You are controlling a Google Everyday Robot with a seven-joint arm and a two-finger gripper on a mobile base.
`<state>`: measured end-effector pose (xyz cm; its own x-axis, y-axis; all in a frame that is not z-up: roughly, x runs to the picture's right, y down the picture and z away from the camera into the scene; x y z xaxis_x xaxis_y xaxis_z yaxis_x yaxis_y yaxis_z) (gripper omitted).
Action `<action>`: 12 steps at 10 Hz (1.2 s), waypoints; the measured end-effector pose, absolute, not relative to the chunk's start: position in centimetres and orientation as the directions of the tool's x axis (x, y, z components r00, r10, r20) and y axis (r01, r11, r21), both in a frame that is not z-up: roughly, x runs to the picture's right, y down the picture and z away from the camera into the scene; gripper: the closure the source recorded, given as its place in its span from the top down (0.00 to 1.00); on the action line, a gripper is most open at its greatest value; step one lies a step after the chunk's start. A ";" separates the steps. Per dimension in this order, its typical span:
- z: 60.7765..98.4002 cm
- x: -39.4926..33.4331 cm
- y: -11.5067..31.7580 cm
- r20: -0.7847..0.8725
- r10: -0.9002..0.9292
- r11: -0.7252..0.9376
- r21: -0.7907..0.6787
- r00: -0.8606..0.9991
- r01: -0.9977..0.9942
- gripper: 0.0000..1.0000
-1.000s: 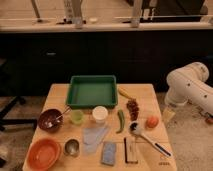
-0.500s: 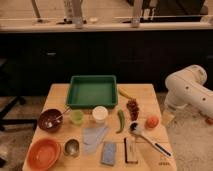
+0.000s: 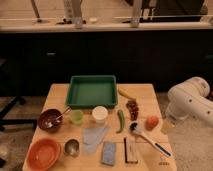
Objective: Place brush in tray
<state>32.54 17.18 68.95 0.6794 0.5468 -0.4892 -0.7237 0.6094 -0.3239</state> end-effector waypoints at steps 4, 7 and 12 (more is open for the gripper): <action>70.0 32.0 19.4 -0.510 0.571 0.550 -0.343 0.643 -0.761 0.80; 70.2 31.1 20.9 -0.509 0.583 0.535 -0.346 0.633 -0.770 0.80; 70.9 28.1 22.8 -0.493 0.552 0.569 -0.366 0.672 -0.736 0.80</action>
<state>28.10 22.81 70.92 0.6720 0.5525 -0.4931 -0.7363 0.5693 -0.3657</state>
